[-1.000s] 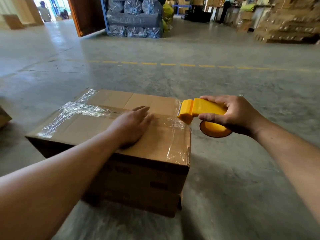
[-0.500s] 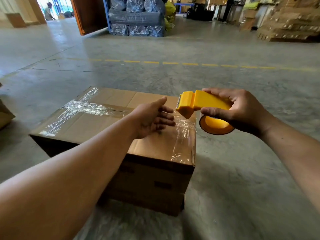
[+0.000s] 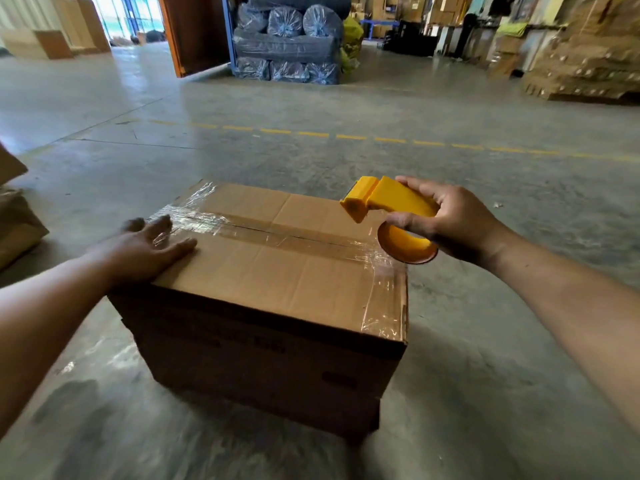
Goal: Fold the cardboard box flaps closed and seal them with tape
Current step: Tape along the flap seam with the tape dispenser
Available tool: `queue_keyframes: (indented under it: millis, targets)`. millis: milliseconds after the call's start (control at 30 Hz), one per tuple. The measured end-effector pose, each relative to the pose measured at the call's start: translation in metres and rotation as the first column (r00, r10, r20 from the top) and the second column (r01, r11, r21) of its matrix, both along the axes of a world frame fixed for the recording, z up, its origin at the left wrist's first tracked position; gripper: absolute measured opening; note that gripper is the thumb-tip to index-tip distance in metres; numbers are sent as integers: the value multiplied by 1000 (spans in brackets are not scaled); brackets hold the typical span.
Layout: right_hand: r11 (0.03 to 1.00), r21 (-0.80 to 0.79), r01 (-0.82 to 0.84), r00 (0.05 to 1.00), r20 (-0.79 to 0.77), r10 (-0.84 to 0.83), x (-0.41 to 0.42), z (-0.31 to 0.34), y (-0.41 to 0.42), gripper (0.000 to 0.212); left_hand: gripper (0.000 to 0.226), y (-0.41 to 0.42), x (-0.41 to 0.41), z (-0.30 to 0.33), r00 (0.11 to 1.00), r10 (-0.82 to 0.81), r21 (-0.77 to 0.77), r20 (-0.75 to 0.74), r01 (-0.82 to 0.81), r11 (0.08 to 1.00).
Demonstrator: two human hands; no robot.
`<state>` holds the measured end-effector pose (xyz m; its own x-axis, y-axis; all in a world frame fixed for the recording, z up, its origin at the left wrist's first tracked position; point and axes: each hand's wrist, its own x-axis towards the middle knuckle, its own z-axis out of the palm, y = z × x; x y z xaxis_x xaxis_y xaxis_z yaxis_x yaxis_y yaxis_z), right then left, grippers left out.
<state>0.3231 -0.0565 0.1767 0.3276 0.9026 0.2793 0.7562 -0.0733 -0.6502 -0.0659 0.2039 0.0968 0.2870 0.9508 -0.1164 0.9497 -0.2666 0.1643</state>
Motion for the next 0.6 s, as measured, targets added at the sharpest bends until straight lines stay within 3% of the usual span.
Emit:
queue_keyframes:
  millis: [267, 600]
  targets:
    - [996, -1, 86, 996, -3, -86, 1, -3, 7, 72, 120, -50, 37, 9, 996, 28, -19, -82, -30, 999]
    - [976, -70, 205, 977, 76, -200, 23, -8, -25, 74, 112, -123, 92, 8, 996, 85, -123, -40, -90, 988]
